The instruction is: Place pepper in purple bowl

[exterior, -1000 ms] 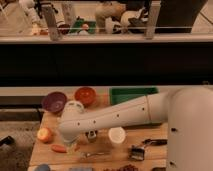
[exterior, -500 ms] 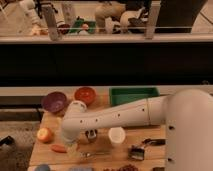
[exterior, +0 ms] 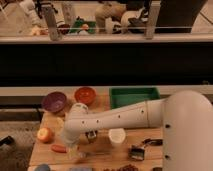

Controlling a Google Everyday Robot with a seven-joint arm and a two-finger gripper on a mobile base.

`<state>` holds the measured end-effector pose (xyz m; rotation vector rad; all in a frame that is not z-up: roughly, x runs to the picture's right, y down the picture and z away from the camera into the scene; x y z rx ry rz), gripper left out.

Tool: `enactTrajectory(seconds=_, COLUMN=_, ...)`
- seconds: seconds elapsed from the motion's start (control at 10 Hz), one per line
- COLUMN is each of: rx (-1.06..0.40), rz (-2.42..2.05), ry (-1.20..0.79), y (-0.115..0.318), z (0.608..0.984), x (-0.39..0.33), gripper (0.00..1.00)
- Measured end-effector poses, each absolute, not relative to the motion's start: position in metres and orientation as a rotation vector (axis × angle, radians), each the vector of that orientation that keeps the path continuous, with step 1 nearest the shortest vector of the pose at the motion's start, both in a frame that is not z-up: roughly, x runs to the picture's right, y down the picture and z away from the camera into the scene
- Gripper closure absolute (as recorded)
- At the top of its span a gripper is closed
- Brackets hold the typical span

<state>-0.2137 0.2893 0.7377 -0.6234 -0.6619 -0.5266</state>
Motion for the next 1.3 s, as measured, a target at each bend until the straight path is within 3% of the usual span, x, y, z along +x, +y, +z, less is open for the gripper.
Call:
enactTrajectory(seconds=0.6, rx=-0.652, rz=-0.514, ry=-0.669, y=0.298, z=0.748, x=-0.217, gripper=0.22)
enactTrajectory(seconds=1.3, rx=-0.686, rz=-0.489, ry=-0.707, y=0.297, z=0.757, x=-0.213, gripper=0.89)
